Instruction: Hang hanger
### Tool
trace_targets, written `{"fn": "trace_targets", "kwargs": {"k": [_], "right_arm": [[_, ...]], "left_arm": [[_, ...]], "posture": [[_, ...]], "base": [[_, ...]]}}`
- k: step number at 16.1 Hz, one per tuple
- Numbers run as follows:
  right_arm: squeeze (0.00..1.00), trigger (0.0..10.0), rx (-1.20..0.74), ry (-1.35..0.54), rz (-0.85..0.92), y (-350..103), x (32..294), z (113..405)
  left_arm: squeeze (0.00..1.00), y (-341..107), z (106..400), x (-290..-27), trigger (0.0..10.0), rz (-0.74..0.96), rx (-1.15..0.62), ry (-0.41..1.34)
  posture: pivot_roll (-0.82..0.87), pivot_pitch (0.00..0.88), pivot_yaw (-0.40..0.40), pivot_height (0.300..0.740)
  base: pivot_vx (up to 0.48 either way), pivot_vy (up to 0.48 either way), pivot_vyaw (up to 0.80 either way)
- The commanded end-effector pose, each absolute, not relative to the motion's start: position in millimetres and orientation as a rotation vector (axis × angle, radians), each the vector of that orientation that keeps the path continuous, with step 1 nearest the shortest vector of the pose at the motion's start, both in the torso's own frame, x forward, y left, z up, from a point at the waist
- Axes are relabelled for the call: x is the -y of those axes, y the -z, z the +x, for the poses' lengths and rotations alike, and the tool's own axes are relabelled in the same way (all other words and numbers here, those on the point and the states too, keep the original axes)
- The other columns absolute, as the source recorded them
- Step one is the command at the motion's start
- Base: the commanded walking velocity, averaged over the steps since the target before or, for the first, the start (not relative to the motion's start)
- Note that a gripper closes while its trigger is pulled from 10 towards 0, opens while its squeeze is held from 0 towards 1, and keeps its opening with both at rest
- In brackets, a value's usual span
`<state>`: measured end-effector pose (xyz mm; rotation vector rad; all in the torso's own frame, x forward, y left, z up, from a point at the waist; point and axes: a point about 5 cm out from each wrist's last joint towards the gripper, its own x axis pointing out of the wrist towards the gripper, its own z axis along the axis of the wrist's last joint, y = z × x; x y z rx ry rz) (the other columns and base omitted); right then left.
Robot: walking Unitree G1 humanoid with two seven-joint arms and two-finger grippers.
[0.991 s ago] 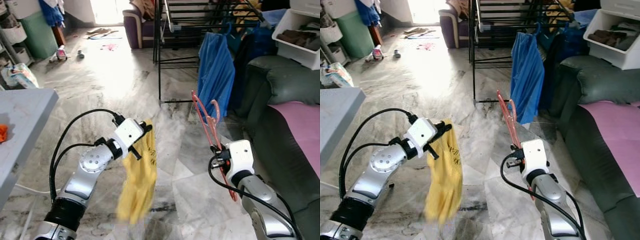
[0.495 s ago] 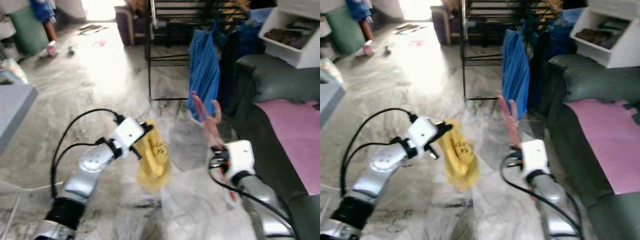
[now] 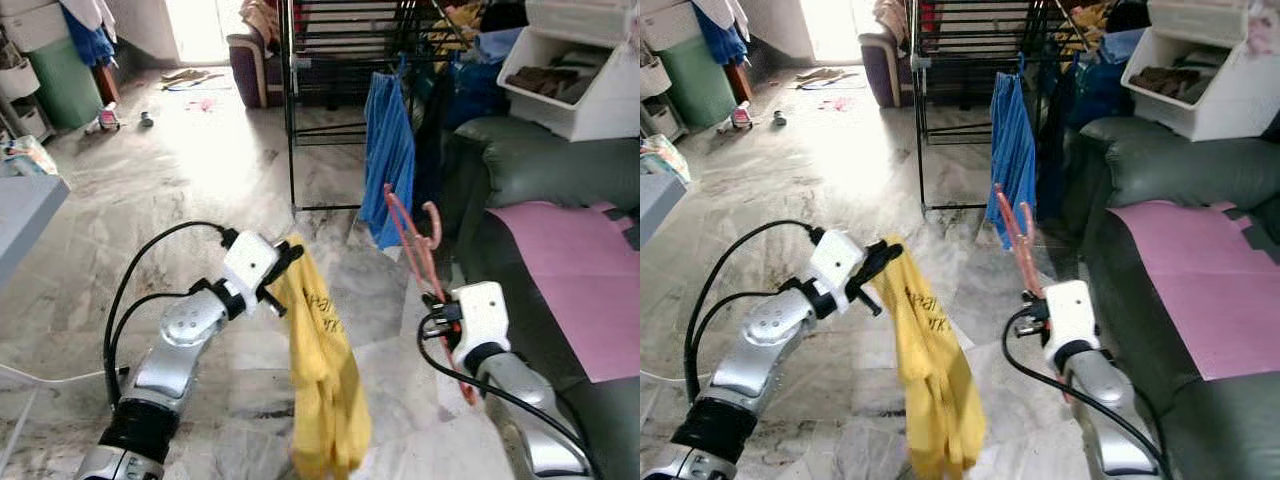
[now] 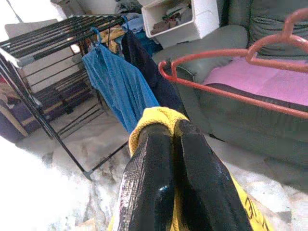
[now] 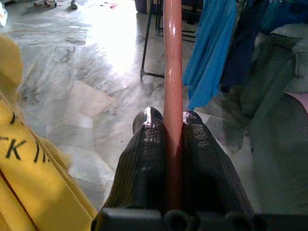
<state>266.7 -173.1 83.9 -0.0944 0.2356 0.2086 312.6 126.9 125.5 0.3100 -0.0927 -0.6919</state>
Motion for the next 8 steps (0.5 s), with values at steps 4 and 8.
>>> {"fn": "trace_targets", "kwargs": {"k": [4, 8], "right_arm": [[0.0, 10.0, -0.218, -0.218, -0.104, -89.0, 171.9, 271.1], [0.0, 10.0, -0.205, -0.218, -0.105, -91.2, 171.2, 271.3]], "left_arm": [[0.0, -133.4, 314.6, -131.0, 10.0, 0.283, 0.122, 0.672], [0.0, -132.9, 314.5, -131.4, 10.0, 0.273, 0.117, 0.674]], "posture": [[-0.02, 0.014, 0.006, 0.74], [-0.02, 0.017, 0.004, 0.74]], "base": [[0.0, 0.0, -0.11], [0.183, 0.0, -0.47]]}}
